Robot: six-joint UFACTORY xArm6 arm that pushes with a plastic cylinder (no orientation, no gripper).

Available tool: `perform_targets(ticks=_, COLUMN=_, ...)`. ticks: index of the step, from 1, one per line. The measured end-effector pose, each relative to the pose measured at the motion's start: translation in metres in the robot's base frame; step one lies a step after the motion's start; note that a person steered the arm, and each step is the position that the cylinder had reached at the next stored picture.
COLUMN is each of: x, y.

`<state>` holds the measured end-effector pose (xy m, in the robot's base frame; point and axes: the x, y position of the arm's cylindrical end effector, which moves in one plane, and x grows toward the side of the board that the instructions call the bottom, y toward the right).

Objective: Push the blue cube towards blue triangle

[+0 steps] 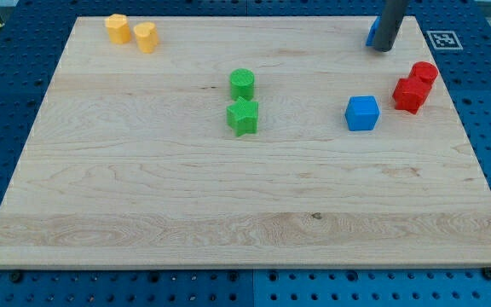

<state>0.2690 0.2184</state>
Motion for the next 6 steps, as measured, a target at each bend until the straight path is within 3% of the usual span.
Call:
perform_targets(ticks=3, x=-0.016, y=-0.003)
perform_targets(ticks=4, x=-0.009, y=-0.028)
perform_targets(ticks=6, x=0.096, y=-0.113)
